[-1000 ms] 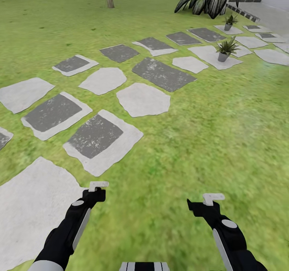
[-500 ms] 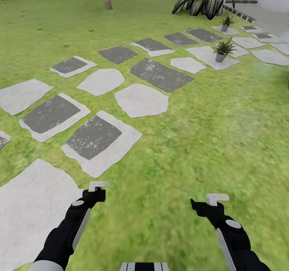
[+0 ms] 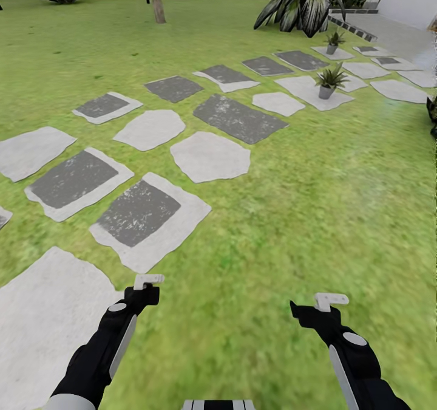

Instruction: Pick up the pesticide atomizer in the garden and spray insectifuge to fully cover both potted plants in the garden.

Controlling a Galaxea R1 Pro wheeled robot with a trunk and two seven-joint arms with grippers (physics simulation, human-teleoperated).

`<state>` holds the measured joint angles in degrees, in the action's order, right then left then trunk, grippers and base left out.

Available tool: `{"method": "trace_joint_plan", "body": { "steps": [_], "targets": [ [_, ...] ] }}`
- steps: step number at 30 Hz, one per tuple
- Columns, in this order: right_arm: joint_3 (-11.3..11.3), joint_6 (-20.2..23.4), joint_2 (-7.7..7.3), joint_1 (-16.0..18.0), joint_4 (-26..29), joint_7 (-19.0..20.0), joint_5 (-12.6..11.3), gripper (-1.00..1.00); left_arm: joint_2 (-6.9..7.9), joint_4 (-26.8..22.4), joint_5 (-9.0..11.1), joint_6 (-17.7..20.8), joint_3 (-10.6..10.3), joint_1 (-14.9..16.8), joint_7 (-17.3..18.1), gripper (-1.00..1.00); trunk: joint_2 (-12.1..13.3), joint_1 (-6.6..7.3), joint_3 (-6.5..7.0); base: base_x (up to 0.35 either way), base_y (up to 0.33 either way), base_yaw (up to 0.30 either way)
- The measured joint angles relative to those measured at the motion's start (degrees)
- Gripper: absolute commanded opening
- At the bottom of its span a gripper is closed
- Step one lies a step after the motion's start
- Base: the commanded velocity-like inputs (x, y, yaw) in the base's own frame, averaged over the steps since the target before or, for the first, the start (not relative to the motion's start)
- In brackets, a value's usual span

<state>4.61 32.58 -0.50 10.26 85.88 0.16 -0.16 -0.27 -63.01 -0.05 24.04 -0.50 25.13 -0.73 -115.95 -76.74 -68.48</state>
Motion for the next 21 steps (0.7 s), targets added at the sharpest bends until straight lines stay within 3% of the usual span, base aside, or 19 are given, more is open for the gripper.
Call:
{"method": "trace_joint_plan", "body": {
  "steps": [13,21],
  "targets": [
    [-0.04,0.08,0.02,0.00,-0.02,0.00,0.00,1.00,0.00,0.00,0.06,0.00,0.00,0.00,0.01,-1.00,0.00,0.00,1.21,0.008,0.000,-0.067],
    [-0.04,0.08,0.02,0.00,-0.03,0.00,0.00,1.00,0.00,-0.01,-0.02,0.00,-0.01,0.00,0.01,-1.00,0.00,0.03,1.96,0.181,0.000,-0.067]
  ]
}}
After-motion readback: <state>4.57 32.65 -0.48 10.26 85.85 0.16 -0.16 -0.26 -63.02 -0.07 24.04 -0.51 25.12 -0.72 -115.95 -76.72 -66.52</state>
